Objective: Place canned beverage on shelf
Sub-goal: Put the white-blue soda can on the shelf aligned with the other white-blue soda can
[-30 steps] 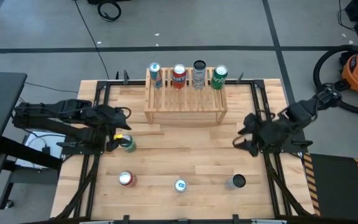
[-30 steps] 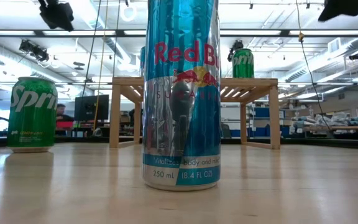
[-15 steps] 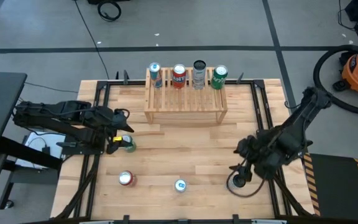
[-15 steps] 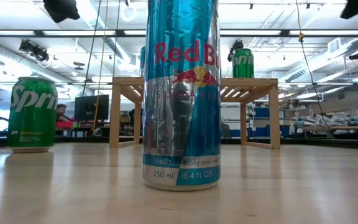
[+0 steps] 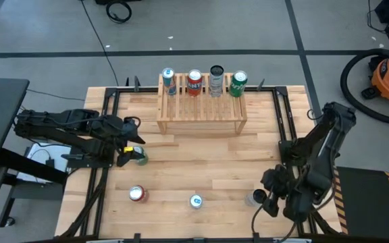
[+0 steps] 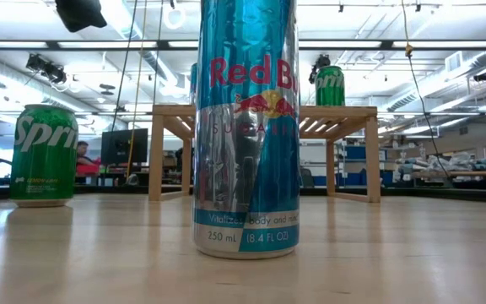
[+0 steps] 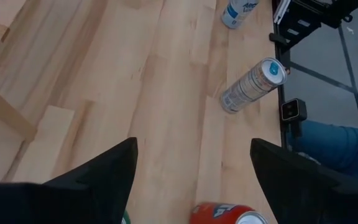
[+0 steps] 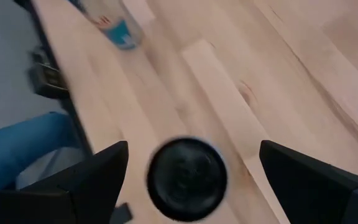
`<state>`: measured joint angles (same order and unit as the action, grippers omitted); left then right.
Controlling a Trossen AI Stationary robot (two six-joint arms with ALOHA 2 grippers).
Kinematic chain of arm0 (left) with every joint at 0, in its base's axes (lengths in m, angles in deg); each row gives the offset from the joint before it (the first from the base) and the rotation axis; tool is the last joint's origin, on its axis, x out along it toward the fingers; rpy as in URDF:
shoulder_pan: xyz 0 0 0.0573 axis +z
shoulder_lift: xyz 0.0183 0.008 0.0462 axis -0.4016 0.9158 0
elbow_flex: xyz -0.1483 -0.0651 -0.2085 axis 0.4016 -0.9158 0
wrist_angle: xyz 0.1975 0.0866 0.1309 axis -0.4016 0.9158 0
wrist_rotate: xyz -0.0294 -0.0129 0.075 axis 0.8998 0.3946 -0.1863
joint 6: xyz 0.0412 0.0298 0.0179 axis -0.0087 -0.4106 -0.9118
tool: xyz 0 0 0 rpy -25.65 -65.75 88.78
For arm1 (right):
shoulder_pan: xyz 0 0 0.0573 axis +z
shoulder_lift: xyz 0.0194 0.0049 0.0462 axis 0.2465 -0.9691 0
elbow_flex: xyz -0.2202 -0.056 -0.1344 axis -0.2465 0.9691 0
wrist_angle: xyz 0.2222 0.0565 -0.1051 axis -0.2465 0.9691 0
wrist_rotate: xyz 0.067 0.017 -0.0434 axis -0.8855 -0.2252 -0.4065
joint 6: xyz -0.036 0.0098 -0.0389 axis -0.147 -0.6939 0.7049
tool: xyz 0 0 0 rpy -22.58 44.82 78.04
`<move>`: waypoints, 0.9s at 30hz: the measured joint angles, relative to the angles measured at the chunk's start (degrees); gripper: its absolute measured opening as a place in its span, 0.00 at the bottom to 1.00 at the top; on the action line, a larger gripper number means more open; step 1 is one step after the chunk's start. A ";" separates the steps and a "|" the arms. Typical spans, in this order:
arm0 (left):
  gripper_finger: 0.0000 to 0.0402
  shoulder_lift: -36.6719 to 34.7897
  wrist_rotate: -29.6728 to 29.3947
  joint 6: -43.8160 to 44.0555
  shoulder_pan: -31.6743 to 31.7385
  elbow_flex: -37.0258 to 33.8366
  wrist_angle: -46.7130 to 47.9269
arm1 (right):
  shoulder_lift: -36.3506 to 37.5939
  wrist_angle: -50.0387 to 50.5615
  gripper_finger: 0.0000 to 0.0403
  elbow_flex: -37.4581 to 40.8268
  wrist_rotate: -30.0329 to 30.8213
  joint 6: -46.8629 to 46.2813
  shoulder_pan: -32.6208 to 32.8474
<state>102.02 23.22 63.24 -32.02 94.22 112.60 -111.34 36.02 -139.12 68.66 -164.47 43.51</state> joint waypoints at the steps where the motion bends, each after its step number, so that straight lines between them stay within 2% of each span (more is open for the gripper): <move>1: 0.78 0.00 0.00 0.42 0.02 0.00 0.00 | -0.88 0.76 0.93 0.00 -0.10 -1.56 0.58; 14: 0.78 0.00 0.01 0.62 0.00 0.00 -0.10 | -7.06 1.69 0.93 0.00 -0.59 -12.30 5.31; 20: 0.78 0.00 0.01 0.61 0.00 0.02 -0.81 | -10.18 1.80 0.93 0.04 -1.45 -11.60 4.26; 27: 0.78 0.00 0.00 0.50 0.00 0.02 -1.33 | -10.43 0.41 0.93 0.04 -7.46 -9.14 2.05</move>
<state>102.02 23.22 63.74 -32.02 94.24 111.27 -121.77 36.43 -139.08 61.20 -173.61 45.56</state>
